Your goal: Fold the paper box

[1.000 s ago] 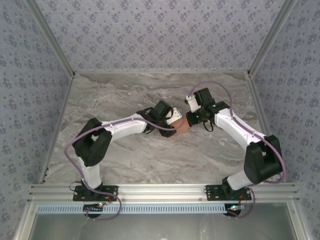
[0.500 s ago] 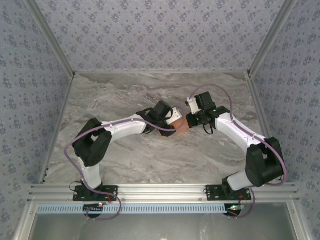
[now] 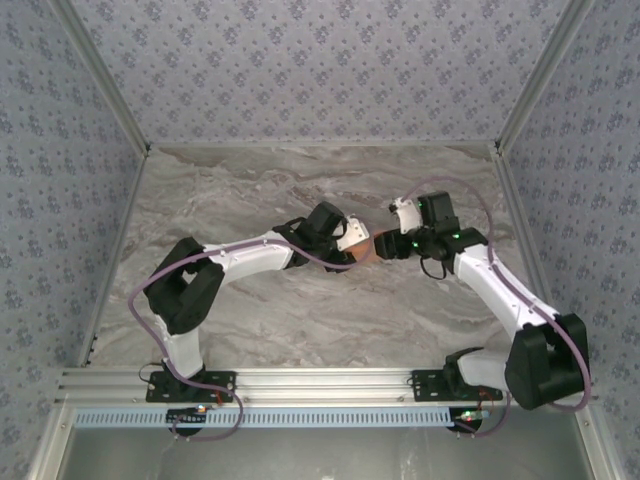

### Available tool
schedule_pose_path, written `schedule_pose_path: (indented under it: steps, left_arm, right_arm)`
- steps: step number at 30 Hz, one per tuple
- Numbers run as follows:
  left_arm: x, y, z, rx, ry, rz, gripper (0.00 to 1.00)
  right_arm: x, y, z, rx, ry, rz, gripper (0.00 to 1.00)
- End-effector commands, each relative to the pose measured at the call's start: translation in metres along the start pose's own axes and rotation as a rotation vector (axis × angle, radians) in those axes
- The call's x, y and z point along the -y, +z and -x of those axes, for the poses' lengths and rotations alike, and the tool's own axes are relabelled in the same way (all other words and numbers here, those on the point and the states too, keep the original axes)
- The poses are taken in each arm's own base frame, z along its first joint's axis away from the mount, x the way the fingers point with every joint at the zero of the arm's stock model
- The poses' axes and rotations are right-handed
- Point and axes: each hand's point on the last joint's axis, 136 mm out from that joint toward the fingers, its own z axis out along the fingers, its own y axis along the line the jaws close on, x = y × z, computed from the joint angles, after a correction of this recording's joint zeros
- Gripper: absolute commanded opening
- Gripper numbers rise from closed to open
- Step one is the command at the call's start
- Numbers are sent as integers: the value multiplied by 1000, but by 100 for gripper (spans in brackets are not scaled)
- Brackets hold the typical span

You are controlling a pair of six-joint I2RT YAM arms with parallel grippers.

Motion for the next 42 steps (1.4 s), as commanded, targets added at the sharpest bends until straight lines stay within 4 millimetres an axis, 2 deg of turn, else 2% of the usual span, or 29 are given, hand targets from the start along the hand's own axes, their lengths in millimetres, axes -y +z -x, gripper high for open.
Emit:
schedule_pose_path:
  steps: [1,3,5,8,17,21,25,28,32,34,39,40,42]
  left_arm:
    - [8,7,-1,11,27,-32,57]
    - [9,8,0,8,30,-36,57]
    - [9,9,-2,0,28,-41,57]
    - [9,11,-2,-5,26,-43,57]
    - [10,13,-2,-15,15,-60,56]
    - [12,13,-1,-12,2,-85,56]
    - [9,11,0,-15,-13,-101,56]
    - [12,10,0,-21,-12,-116,57]
    - [12,10,-2,-33,-14,-125,56]
    - [13,10,-3,-43,-9,-125,56]
    - [13,12,-8,-71,5,-121,55]
    - [13,12,-7,-70,6,-120,55]
    - [13,12,-7,-69,5,-118,55]
  right_arm:
    - [-23,-16,6,36,53,153,53]
    - [-24,-19,11,60,69,170,54]
    - [-15,-19,16,85,112,132,54]
    - [-1,-15,15,89,160,77,55]
    - [17,-15,14,124,226,76,54]
    - [10,-10,6,94,93,111,51]
    - [24,-1,-6,71,-48,43,45]
    - [30,2,-3,74,-91,13,42]
    - [32,3,4,74,-121,-7,29]
    - [29,3,7,70,-133,-1,26]
    - [23,1,11,64,-153,8,25]
    - [22,-1,11,58,-156,9,27]
    - [20,-4,7,34,-165,17,37]
